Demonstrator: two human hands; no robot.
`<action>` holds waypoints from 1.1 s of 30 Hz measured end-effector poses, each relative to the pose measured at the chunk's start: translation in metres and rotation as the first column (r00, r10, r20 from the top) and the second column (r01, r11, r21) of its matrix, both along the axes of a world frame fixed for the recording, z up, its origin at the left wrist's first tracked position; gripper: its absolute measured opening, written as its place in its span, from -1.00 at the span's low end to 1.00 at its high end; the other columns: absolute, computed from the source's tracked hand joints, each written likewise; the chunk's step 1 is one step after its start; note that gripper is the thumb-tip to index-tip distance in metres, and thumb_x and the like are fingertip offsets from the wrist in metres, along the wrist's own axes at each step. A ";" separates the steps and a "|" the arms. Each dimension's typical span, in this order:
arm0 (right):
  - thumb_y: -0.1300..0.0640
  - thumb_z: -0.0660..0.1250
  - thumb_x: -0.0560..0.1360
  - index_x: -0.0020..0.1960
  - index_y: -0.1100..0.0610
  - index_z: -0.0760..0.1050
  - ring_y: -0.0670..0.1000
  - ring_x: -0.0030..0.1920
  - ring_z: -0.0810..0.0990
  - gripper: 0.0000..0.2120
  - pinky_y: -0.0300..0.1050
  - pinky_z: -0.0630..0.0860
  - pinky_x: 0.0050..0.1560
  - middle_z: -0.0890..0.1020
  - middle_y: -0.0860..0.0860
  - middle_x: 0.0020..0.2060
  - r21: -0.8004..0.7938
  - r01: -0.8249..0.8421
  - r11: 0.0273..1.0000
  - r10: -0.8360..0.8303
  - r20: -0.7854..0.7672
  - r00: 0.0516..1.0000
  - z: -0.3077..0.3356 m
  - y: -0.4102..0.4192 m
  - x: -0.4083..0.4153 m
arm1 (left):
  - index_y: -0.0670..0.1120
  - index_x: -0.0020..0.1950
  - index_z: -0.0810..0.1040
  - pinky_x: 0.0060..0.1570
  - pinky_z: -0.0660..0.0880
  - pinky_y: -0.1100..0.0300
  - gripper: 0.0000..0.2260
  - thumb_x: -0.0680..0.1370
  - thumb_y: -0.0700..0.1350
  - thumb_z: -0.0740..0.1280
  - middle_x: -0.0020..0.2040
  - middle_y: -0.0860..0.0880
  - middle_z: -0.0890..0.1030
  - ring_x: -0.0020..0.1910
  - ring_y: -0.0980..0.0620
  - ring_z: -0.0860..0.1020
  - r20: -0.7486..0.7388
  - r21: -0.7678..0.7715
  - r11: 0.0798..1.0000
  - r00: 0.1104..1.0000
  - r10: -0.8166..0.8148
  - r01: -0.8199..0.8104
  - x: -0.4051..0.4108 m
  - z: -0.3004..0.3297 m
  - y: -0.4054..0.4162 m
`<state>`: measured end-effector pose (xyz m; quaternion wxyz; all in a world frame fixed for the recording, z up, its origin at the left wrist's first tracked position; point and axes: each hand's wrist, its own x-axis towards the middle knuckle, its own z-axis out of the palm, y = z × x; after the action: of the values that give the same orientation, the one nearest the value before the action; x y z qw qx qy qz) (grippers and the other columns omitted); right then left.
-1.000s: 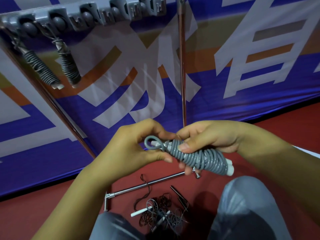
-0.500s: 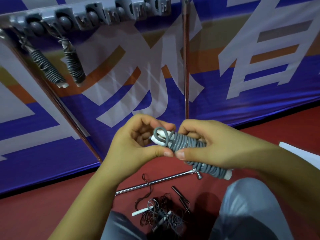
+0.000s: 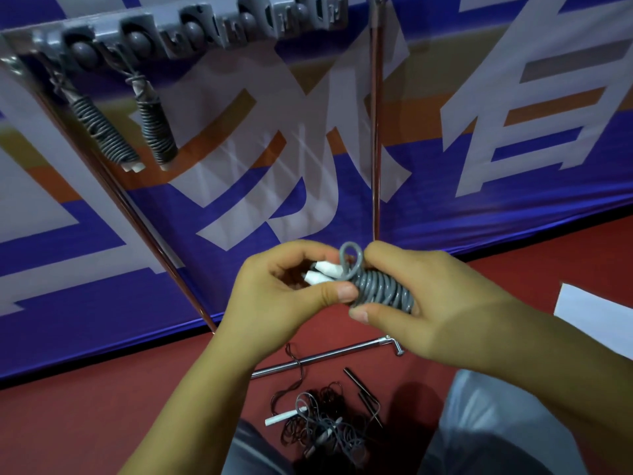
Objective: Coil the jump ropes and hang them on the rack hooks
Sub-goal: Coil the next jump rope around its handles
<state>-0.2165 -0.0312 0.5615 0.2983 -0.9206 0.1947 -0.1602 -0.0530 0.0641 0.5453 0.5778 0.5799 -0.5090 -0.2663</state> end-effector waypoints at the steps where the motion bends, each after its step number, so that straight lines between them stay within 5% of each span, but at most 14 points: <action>1: -0.05 0.40 0.43 -0.09 -0.05 0.39 -0.12 -0.28 0.48 -0.80 -0.27 0.37 -0.31 0.50 -0.12 -0.35 0.021 0.020 1.000 -0.021 0.051 0.998 -0.004 0.000 0.001 | 0.03 -0.14 0.67 -0.11 0.60 0.18 -0.72 0.20 -0.08 0.58 -0.17 0.01 0.69 -0.15 0.03 0.67 -0.003 -0.005 1.000 1.000 0.025 -0.025 -0.001 0.002 -0.001; 5: -0.12 0.45 0.38 -0.03 -0.12 0.42 -0.13 -0.25 0.58 -0.73 -0.19 0.50 -0.23 0.61 -0.14 -0.22 0.214 0.031 0.976 -0.068 0.167 0.984 -0.016 -0.002 0.005 | 0.00 0.02 0.47 -0.09 0.60 0.17 -0.55 0.24 -0.20 0.57 -0.18 0.03 0.68 -0.15 0.03 0.67 -0.013 -0.028 0.998 0.999 0.052 -0.053 -0.002 0.011 -0.003; 9: -0.27 0.46 0.24 -0.03 -0.10 0.44 -0.13 -0.02 0.65 -0.58 -0.17 0.56 0.00 0.67 -0.08 -0.03 0.521 -0.182 0.834 0.075 0.220 0.973 -0.014 -0.024 0.004 | 0.00 0.09 0.38 -0.03 0.57 0.19 -0.48 0.27 -0.24 0.56 -0.10 0.00 0.68 -0.06 0.01 0.66 0.039 -0.105 0.992 0.997 -0.069 0.073 0.000 0.012 -0.001; 11: -0.34 0.46 0.22 0.07 0.00 0.40 -0.09 -0.06 0.66 -0.40 -0.20 0.55 -0.08 0.67 -0.02 -0.06 0.643 -0.309 0.701 0.242 0.193 0.951 -0.014 -0.036 0.007 | 0.02 0.05 0.41 -0.01 0.56 0.19 -0.55 0.28 -0.24 0.52 -0.06 -0.01 0.68 -0.03 -0.01 0.66 0.037 -0.133 0.979 0.988 -0.153 0.157 -0.001 0.011 -0.001; 15: -0.19 0.42 0.37 0.40 -0.04 0.24 0.17 0.15 0.60 -0.31 0.18 0.59 0.05 0.51 0.13 0.24 0.842 -0.448 0.300 0.530 0.243 0.812 -0.022 -0.041 0.014 | 0.15 -0.01 0.52 -0.03 0.58 0.13 -0.62 0.27 -0.09 0.57 -0.05 -0.02 0.67 -0.03 -0.02 0.65 0.050 -0.175 0.954 0.970 -0.238 0.243 -0.002 0.009 -0.003; 17: -0.12 0.38 0.45 0.38 -0.01 0.34 0.14 0.08 0.63 -0.45 0.13 0.59 0.03 0.56 0.20 0.17 0.874 -0.465 0.138 0.519 0.336 0.786 -0.020 -0.040 0.014 | 0.15 -0.02 0.54 -0.04 0.57 0.11 -0.67 0.30 -0.01 0.56 -0.06 -0.06 0.64 -0.04 -0.03 0.64 0.032 -0.209 0.951 0.973 -0.227 0.228 0.002 0.006 -0.004; 19: -0.10 0.40 0.44 0.33 0.13 0.41 0.07 -0.08 0.65 -0.46 0.01 0.63 -0.08 0.62 0.22 0.04 0.905 -0.418 0.076 0.418 0.352 0.838 -0.018 -0.040 0.015 | 0.14 -0.02 0.55 -0.01 0.55 0.09 -0.72 0.34 0.00 0.54 -0.06 -0.12 0.62 -0.02 -0.05 0.62 0.039 -0.228 0.951 0.978 -0.204 0.208 0.008 0.002 -0.006; 23: -0.01 0.44 0.42 0.24 0.19 0.43 0.04 -0.25 0.62 -0.52 -0.10 0.62 -0.25 0.62 0.21 -0.17 0.932 -0.351 0.087 0.199 0.329 0.923 -0.018 -0.032 0.016 | 0.07 0.01 0.62 0.22 0.45 0.01 -0.84 0.45 -0.07 0.45 0.09 -0.01 0.64 0.23 -0.11 0.54 0.115 -0.297 0.931 0.976 -0.184 0.210 0.010 -0.007 -0.011; 26: 0.05 0.31 0.43 0.13 0.17 0.48 0.05 -0.30 0.59 -0.68 -0.10 0.59 -0.31 0.61 0.19 -0.24 0.941 -0.291 0.170 0.027 0.291 0.956 -0.014 -0.021 0.018 | 0.03 0.02 0.63 0.27 0.40 0.05 -0.85 0.46 -0.07 0.42 0.23 0.04 0.52 0.31 0.01 0.46 0.298 -0.372 0.928 0.950 0.088 0.031 0.008 -0.013 -0.011; 28: 0.03 0.31 0.41 0.04 0.12 0.51 0.04 -0.31 0.58 -0.75 -0.08 0.56 -0.30 0.61 0.16 -0.26 0.927 -0.269 0.261 -0.060 0.294 0.954 -0.014 -0.014 0.019 | 0.05 -0.05 0.61 0.23 0.40 0.13 -0.88 0.43 -0.09 0.42 0.18 0.11 0.44 0.25 0.11 0.44 0.332 -0.415 0.906 0.914 0.234 -0.081 0.003 -0.016 -0.009; 33: -0.02 0.35 0.36 -0.02 -0.04 0.51 -0.03 -0.28 0.59 -0.79 -0.04 0.53 -0.19 0.60 -0.01 -0.30 0.782 -0.145 0.606 -0.188 0.318 0.929 -0.021 -0.004 0.024 | 0.05 -0.13 0.54 -0.01 0.44 0.22 -0.95 0.50 -0.11 0.33 -0.06 0.16 0.52 -0.03 0.07 0.52 0.222 -0.370 0.917 0.945 0.241 -0.147 -0.005 -0.019 -0.008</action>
<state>-0.1926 -0.0350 0.5402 0.7045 -0.6419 0.1970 -0.2301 -0.0584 0.0558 0.5265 0.6221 0.5467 -0.5595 -0.0334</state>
